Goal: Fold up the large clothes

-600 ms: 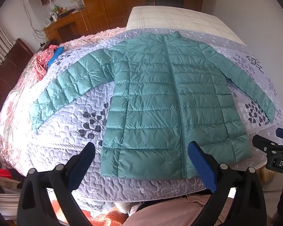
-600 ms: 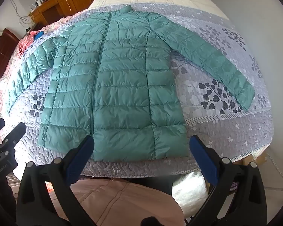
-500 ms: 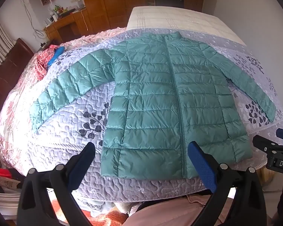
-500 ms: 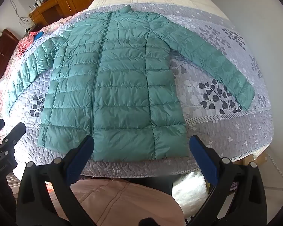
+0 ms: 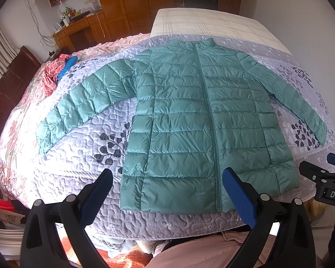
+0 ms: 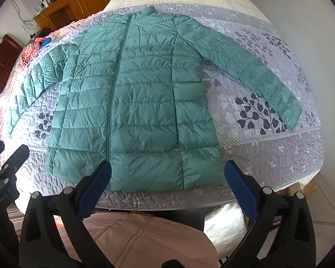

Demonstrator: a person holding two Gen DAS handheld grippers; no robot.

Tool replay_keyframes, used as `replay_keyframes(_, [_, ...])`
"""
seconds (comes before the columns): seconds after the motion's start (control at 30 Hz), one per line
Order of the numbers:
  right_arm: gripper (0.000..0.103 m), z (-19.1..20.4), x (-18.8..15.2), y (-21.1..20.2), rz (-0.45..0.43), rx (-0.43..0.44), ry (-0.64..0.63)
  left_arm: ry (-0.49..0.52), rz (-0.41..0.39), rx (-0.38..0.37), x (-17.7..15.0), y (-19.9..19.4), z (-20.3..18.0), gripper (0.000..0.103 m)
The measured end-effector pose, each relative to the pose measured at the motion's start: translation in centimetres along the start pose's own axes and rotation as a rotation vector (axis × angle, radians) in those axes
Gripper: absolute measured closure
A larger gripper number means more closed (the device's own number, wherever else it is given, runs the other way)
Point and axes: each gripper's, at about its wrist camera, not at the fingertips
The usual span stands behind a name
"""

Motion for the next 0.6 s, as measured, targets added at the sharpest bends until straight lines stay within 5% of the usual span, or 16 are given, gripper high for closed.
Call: replay_keyframes(0.6, [0.003,0.09,0.02,-0.03,0.0,0.0,0.001,0.0,-0.001,0.002,0.13,-0.06,0.08,0.004])
Point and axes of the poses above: each gripper's, at about its wrist camera, not at the fingertips, and y roughly the way its jaws point, z to its left, x to its top, and after that the axes turned 11 degrees about -y, right-handed
